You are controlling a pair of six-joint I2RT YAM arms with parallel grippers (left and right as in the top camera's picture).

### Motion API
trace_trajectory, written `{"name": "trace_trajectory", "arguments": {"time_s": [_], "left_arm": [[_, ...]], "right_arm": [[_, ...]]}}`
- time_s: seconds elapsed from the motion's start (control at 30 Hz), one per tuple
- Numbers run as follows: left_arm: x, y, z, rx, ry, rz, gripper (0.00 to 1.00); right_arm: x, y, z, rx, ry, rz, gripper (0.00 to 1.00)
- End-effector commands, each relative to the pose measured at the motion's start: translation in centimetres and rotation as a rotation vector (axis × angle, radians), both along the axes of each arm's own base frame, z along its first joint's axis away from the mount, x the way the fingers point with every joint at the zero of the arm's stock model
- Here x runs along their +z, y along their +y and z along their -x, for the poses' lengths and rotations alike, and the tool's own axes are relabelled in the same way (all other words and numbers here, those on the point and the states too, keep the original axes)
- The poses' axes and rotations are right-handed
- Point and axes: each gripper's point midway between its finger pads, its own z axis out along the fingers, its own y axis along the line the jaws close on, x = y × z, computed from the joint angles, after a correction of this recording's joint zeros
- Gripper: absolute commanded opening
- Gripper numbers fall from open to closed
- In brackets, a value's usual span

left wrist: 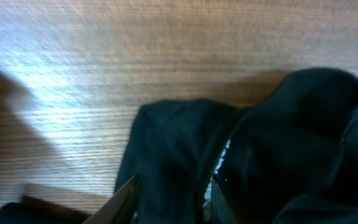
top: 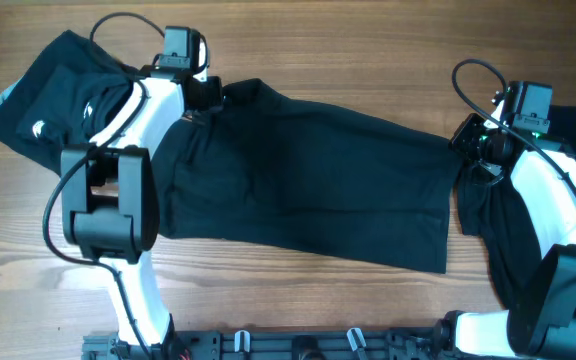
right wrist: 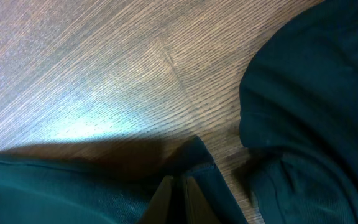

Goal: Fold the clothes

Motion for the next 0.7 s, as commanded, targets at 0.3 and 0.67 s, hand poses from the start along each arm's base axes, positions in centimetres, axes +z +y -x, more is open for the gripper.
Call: {"name": "trace_trajectory", "arguments": {"time_s": [0.3,0.67], "left_arm": [[1.4,-2.4,-1.0,-0.035,-0.039,0.139,0.04],[13.1,-1.3,-1.6,-0.032,-0.277,0.154,0.04]], "right_arm": [[0.3,-0.3,-0.6,-0.013,-0.031,-0.002,0.04],[0.8,-0.4,-1.3,0.032,-0.069,0.028,0.04]]}}
